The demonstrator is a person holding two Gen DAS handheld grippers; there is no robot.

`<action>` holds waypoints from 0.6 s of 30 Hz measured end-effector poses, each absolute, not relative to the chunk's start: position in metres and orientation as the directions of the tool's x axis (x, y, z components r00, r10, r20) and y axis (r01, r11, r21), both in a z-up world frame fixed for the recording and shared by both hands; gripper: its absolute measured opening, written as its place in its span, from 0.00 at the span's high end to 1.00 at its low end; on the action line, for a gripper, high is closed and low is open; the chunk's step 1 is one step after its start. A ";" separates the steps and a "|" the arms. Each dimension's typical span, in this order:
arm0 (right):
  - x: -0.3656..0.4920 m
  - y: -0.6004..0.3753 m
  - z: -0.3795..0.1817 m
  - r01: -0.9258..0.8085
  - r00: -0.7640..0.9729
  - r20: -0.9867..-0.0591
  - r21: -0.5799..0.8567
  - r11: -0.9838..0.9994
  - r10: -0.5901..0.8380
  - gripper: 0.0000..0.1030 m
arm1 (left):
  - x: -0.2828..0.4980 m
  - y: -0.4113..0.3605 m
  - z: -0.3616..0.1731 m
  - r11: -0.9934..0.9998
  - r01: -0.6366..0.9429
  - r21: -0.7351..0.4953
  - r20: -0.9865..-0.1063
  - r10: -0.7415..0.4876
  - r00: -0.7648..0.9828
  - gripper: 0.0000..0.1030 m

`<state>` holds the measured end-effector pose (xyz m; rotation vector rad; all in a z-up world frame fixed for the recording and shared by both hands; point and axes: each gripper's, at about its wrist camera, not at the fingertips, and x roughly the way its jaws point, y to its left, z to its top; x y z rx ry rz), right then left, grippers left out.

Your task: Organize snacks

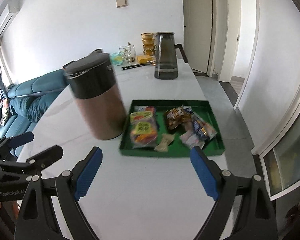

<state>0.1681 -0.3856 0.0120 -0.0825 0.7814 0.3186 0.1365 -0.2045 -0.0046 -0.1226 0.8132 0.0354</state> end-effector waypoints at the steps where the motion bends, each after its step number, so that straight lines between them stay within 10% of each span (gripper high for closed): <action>1: 0.157 -0.380 0.012 -0.307 0.667 -0.703 0.044 0.951 0.247 0.00 | 0.129 -0.199 -0.004 0.993 -0.075 -0.095 -0.723 -0.017 0.691 0.03; 18: 0.034 -0.331 0.039 -0.241 0.739 -0.646 0.012 0.970 0.191 0.00 | 0.016 -0.158 0.020 0.995 0.022 -0.101 -0.607 -0.079 0.791 0.03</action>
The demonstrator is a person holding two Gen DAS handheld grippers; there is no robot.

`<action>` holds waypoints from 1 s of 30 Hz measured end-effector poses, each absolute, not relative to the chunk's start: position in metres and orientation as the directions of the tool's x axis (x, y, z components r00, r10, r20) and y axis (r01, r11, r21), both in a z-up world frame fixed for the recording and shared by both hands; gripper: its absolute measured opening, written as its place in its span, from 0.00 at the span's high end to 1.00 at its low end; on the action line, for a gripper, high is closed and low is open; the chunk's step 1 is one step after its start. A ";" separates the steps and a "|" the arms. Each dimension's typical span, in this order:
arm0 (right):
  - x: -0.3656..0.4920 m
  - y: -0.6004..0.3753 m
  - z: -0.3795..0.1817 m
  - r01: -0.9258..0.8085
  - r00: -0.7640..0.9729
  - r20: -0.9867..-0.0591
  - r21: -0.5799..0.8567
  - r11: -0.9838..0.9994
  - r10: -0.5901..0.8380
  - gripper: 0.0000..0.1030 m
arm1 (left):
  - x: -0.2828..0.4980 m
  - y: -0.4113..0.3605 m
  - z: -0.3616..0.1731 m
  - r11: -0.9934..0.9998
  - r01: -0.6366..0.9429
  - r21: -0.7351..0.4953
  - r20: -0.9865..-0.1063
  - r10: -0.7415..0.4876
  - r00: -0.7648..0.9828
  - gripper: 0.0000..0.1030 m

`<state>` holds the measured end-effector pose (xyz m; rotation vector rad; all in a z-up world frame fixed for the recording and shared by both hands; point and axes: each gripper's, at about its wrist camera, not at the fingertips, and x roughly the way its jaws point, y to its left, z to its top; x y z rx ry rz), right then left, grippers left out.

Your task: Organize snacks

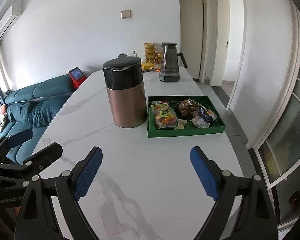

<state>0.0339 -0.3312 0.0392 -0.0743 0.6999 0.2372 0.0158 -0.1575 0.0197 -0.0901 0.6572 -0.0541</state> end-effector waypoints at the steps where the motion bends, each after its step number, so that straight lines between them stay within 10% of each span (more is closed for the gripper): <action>1: 0.029 -0.331 0.041 -0.237 0.743 -0.642 0.012 0.971 0.189 0.00 | 0.012 -0.157 0.022 0.994 0.026 -0.103 -0.598 -0.083 0.797 0.03; 30: 0.002 -0.343 0.061 -0.186 0.776 -0.619 -0.035 0.982 0.125 0.00 | -0.009 -0.167 0.036 0.991 0.040 -0.127 -0.563 -0.105 0.820 0.03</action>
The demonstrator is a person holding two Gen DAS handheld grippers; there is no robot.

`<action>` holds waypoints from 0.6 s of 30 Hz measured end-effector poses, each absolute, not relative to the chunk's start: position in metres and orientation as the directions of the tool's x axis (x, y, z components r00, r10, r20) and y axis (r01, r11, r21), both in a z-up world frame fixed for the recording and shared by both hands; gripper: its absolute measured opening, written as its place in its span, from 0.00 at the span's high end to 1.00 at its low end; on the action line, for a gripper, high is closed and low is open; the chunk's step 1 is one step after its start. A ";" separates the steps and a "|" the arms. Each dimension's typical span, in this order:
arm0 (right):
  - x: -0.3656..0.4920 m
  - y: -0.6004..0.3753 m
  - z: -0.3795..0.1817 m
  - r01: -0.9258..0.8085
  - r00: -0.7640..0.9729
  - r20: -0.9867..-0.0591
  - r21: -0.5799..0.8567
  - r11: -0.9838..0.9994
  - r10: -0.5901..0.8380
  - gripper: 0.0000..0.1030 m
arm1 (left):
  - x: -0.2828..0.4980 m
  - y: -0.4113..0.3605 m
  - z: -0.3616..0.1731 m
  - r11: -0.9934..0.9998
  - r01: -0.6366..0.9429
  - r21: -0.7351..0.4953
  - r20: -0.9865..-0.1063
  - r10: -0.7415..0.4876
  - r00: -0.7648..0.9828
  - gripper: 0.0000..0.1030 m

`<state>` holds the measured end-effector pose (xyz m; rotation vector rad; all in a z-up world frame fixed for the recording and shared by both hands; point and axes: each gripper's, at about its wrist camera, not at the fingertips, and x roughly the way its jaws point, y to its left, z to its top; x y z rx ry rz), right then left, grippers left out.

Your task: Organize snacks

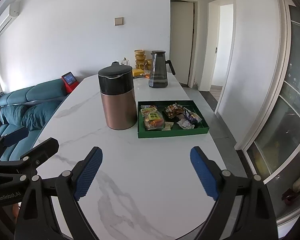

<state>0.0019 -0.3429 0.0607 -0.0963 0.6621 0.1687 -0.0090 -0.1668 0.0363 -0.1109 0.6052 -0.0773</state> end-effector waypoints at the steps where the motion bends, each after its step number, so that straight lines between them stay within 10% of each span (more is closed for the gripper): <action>1: 0.001 -0.344 0.061 -0.186 0.776 -0.619 -0.034 0.982 0.125 0.00 | -0.009 -0.167 0.036 0.991 0.041 -0.126 -0.564 -0.105 0.819 0.03; 18: -0.004 -0.349 0.059 -0.182 0.770 -0.627 -0.038 0.983 0.118 0.00 | -0.007 -0.171 0.036 0.993 0.045 -0.114 -0.571 -0.102 0.815 0.03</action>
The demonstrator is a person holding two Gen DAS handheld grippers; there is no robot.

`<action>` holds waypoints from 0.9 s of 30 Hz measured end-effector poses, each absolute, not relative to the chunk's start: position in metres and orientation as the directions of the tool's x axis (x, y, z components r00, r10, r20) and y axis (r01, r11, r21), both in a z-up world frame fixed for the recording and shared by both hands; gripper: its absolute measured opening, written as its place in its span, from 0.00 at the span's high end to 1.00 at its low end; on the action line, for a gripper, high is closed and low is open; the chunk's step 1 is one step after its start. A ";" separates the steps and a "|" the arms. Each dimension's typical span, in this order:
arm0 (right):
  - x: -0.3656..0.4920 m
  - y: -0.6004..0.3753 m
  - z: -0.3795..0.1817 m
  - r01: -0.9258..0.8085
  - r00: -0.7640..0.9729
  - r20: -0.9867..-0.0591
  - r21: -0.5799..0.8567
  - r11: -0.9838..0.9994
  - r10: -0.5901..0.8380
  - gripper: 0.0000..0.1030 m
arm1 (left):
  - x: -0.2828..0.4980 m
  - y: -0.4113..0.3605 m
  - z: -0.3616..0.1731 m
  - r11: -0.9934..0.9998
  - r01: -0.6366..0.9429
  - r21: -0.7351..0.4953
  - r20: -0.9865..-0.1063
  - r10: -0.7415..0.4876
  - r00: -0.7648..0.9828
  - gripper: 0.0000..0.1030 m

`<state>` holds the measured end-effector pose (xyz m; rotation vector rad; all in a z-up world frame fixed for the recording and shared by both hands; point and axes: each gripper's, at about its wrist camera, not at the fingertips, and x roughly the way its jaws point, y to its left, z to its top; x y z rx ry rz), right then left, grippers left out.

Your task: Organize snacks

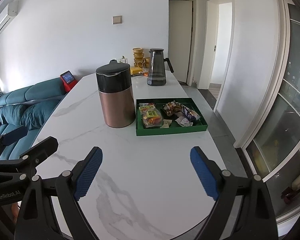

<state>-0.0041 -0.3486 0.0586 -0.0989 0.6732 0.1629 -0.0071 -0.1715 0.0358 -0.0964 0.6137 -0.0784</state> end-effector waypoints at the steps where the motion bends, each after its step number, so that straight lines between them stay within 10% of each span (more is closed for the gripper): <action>1: -0.004 -0.348 0.059 -0.181 0.771 -0.627 -0.040 0.983 0.116 0.00 | -0.007 -0.172 0.036 0.993 0.045 -0.111 -0.572 -0.100 0.814 0.03; 27: 0.001 -0.353 0.063 -0.172 0.773 -0.625 -0.045 0.984 0.106 0.00 | -0.003 -0.171 0.043 0.995 0.054 -0.089 -0.566 -0.095 0.819 0.03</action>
